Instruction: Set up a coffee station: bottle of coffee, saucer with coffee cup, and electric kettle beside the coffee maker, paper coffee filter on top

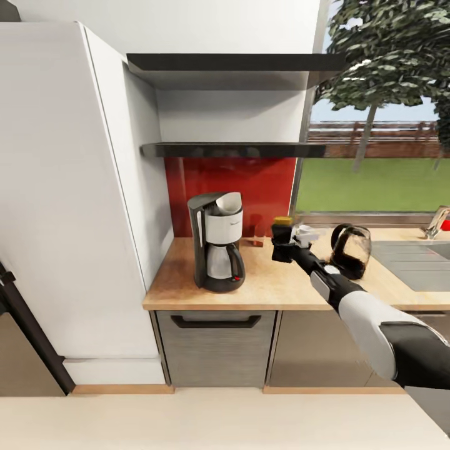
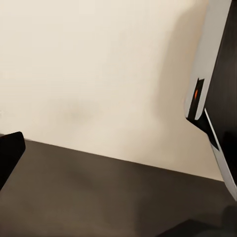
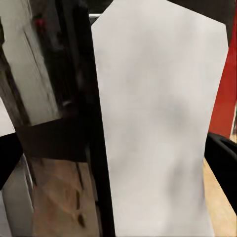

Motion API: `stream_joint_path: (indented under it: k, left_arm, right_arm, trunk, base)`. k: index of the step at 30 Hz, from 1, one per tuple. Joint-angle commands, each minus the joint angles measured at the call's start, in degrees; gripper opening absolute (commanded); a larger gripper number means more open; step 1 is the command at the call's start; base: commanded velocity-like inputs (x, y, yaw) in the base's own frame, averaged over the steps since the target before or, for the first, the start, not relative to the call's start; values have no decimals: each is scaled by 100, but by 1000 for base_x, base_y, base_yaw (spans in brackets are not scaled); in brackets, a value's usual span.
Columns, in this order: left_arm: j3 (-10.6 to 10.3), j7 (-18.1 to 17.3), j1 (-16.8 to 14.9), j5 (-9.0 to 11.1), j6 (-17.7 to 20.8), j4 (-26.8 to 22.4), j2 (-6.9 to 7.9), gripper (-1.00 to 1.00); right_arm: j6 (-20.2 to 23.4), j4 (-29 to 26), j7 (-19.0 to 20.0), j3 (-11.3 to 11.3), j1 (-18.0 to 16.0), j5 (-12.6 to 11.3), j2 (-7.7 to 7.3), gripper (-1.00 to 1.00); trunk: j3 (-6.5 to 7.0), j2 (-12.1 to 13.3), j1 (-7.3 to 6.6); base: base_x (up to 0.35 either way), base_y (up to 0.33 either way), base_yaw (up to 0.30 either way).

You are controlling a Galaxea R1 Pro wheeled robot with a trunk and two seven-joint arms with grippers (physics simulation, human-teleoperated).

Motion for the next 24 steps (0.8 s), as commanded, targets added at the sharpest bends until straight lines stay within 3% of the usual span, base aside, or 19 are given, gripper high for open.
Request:
stream_joint_path:
  k: [1, 3, 9, 13, 21, 24]
  left_arm:
    - [-6, 5, -5, 39, -8, 3, -1, 100]
    - [-4, 4, -5, 38, -39, 2, 4, 100]
    - [-6, 2, -5, 33, -54, -3, -1, 100]
    - [-11, 2, -5, 30, -55, -2, 2, 100]
    - [-17, 8, -5, 44, 27, 7, -2, 100]
    - [-6, -1, -5, 53, 38, 22, -1, 100]
  right_arm:
    - [-138, 62, -177, -27, -9, -77, 93, -100]
    - [-322, 135, -873, -27, -6, -63, 347, -100]
    - [-527, 158, -1259, -27, 15, -63, 572, -100]
    - [-751, 200, -1569, -27, 46, -50, 600, -100]
    - [-867, 235, -1664, -27, 372, -55, 590, -100]
    - [-1165, 234, -1660, -27, 531, -55, 586, -100]
  trunk:
    - [-13, -15, 3]
    - [-13, -15, 3]
    - [-13, -15, 3]
    - [-13, -15, 3]
    - [-13, -15, 3]
    - [-13, -15, 3]
  base:
    - [0, 0, 0]
    - [0, 0, 0]
    - [0, 0, 0]
    - [0, 0, 0]
    - [5, 0, 0]
    - [135, 0, 0]
